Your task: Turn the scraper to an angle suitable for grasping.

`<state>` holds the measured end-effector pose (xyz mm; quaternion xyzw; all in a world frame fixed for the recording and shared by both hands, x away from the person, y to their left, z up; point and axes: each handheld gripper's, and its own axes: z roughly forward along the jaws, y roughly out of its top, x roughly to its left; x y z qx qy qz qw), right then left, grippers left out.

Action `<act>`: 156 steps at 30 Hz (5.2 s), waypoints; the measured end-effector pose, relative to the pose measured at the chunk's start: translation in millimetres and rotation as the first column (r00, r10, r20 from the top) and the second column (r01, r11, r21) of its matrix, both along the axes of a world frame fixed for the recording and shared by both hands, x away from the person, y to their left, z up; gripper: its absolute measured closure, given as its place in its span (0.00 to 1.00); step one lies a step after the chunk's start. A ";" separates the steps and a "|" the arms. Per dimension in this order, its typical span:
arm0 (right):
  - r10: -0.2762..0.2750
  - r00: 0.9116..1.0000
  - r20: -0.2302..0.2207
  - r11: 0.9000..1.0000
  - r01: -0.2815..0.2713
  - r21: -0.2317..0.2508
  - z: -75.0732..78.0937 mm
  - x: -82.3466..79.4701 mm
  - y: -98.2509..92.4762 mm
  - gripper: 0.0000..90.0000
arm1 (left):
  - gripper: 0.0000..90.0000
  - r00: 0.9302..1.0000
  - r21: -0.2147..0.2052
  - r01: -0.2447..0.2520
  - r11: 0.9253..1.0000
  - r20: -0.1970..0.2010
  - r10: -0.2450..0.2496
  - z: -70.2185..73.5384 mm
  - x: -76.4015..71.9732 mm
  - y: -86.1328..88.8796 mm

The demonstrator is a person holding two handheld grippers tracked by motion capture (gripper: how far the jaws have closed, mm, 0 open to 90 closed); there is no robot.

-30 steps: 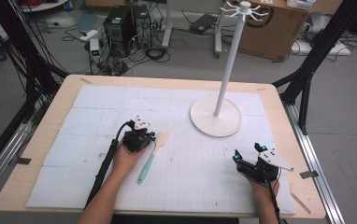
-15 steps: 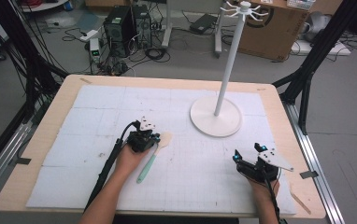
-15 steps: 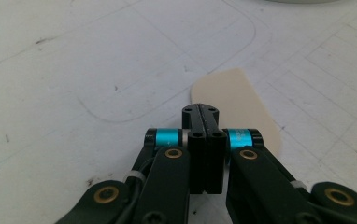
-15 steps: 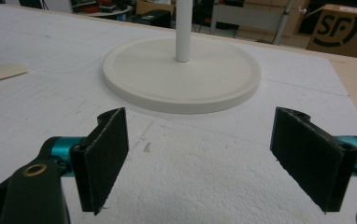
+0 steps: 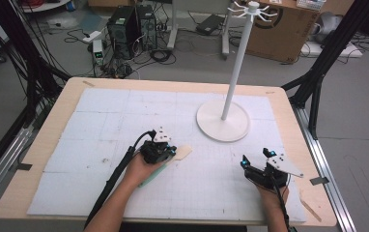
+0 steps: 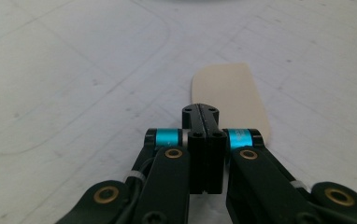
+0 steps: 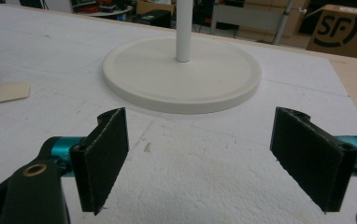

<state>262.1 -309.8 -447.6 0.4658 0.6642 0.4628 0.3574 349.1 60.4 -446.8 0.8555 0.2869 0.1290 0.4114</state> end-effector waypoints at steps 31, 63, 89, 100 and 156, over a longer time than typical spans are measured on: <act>-0.001 1.000 0.002 1.000 0.001 0.000 0.0 -0.1 0.2 0.21 | 1.00 0.973 -0.004 0.229 0.974 0.040 -0.228 4.8 -27.6 -11.3; 0.001 1.000 -0.005 1.000 -0.001 -0.007 0.1 0.0 0.5 0.21 | 1.00 0.982 0.032 0.184 0.982 -0.053 -0.182 5.4 -18.3 -22.0; 0.002 1.000 -0.003 1.000 -0.002 -0.009 0.0 0.1 0.6 0.21 | 1.00 0.908 0.054 0.420 0.906 -0.047 -0.417 7.7 -45.3 -35.9; 0.002 1.000 -0.002 1.000 -0.002 -0.003 0.0 -0.1 1.0 0.21 | 1.00 0.948 -0.024 0.315 0.949 0.053 -0.313 18.9 -47.3 -11.0; 0.001 1.000 0.000 1.000 -0.001 -0.008 0.0 -0.3 1.0 0.21 | 0.33 0.924 -0.170 -0.372 0.913 0.028 0.382 -1.7 -63.5 156.8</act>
